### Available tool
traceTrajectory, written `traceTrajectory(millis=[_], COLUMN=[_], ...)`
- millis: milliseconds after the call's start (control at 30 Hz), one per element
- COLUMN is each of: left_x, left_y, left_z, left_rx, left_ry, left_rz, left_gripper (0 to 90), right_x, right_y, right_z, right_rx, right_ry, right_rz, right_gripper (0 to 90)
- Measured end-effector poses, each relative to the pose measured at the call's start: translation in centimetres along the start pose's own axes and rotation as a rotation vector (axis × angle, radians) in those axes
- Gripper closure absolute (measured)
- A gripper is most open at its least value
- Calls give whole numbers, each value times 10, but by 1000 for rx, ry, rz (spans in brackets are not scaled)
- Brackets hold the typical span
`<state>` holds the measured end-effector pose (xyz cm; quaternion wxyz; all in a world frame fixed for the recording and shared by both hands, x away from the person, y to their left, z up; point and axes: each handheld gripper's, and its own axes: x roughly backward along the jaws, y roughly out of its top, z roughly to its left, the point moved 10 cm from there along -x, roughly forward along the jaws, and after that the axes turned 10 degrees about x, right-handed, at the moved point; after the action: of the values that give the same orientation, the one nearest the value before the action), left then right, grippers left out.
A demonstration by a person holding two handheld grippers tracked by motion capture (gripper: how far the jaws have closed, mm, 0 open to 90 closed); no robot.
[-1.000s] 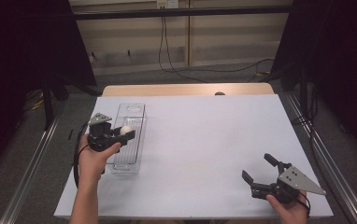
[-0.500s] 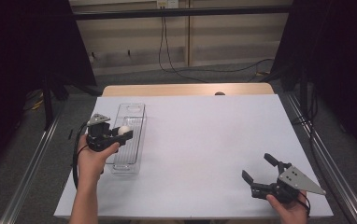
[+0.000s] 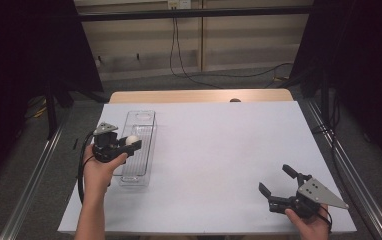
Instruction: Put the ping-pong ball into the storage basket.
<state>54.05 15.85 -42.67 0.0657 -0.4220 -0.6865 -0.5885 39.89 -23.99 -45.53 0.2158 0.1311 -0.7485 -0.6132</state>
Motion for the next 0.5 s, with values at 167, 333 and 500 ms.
traceTrajectory(millis=[167,333,500], left_x=[-1,-2,-5], left_y=[-1,-2,-3], left_z=[1,3,4], left_rx=[-6,-4,8], left_ry=[8,12,13], left_rz=[7,4,4], left_gripper=[511,511,510], right_x=[0,0,0], right_y=[0,0,0], right_z=[-1,0,0], right_rx=[-2,1,-3], right_ry=[-4,2,-3], right_rz=[-1,0,1], right_gripper=[32,32,32])
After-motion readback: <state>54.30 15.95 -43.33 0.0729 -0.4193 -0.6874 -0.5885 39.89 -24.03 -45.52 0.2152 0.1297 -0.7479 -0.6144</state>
